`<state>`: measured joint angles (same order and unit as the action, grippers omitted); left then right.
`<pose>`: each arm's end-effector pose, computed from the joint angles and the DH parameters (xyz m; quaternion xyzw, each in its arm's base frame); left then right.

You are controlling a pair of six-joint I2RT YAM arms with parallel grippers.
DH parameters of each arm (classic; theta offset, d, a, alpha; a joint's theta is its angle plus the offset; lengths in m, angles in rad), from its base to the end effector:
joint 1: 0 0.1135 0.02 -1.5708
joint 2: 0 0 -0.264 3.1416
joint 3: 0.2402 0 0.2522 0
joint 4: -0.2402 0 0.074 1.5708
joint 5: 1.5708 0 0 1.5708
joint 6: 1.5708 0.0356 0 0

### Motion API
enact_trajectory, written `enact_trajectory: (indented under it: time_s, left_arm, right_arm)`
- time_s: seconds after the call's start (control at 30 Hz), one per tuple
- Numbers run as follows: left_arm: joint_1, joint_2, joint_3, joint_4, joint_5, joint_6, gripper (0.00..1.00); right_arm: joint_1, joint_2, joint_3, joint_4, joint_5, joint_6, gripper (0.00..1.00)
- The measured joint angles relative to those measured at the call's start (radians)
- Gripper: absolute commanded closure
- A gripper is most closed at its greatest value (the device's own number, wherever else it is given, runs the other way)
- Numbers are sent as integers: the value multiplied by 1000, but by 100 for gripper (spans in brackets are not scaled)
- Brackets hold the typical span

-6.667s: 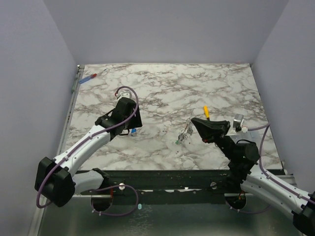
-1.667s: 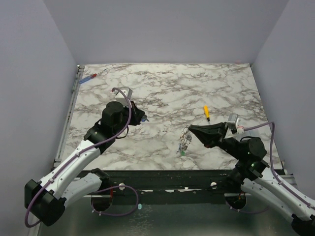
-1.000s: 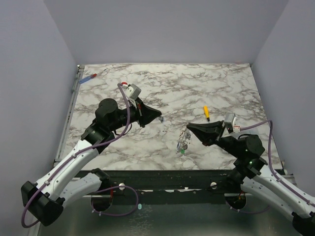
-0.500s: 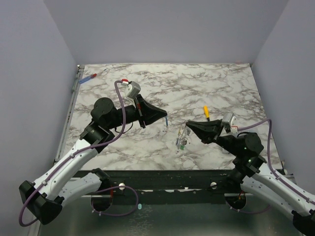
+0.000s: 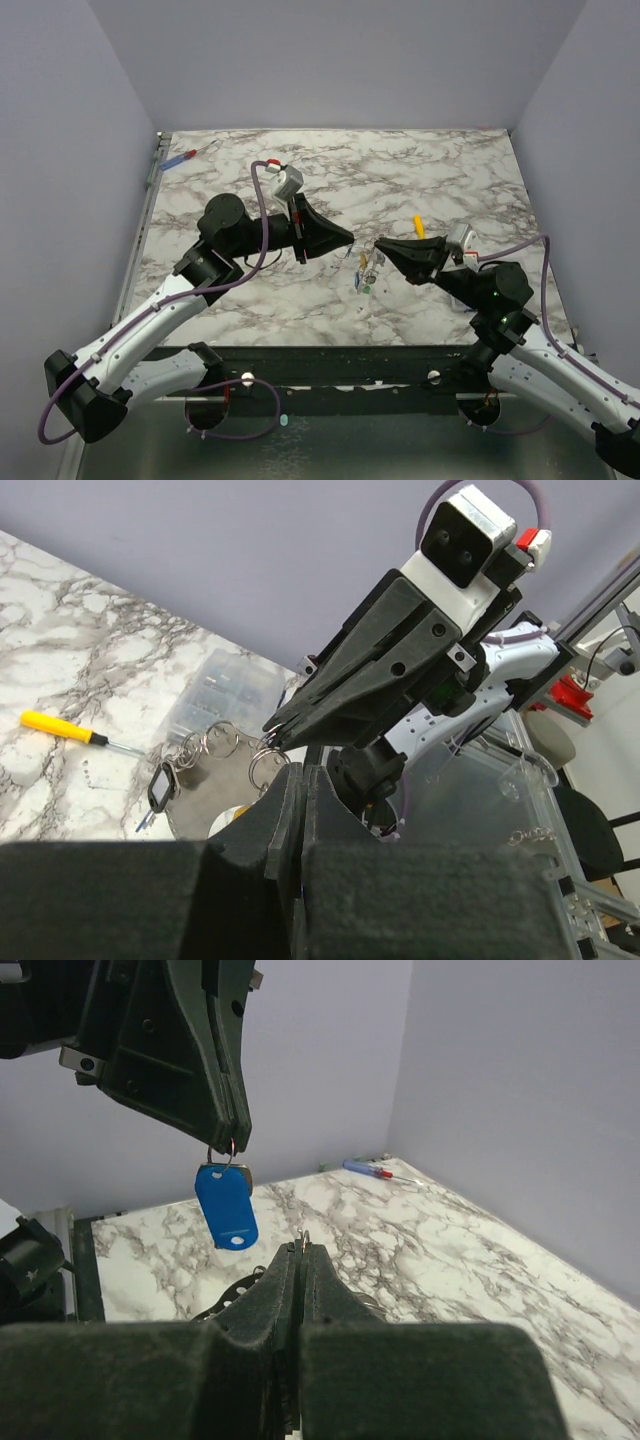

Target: Put the keys on the keyring

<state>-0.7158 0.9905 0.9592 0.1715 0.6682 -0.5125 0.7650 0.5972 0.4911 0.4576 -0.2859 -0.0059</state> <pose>0.1537 -0.1629 0.4008 0.3091 0.5913 -0.5867 0.4589 0.1035 0.1133 0.3329 -0.3213 0.4812 0.3764 0.7235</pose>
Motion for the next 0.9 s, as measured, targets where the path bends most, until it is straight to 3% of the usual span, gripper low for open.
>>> enact_trajectory:
  time_s: [0.9]
  left_arm:
    - [-13, 74, 0, -31, -3, 122, 100]
  right_arm:
    - [0, 13, 3, 9, -41, 48, 99]
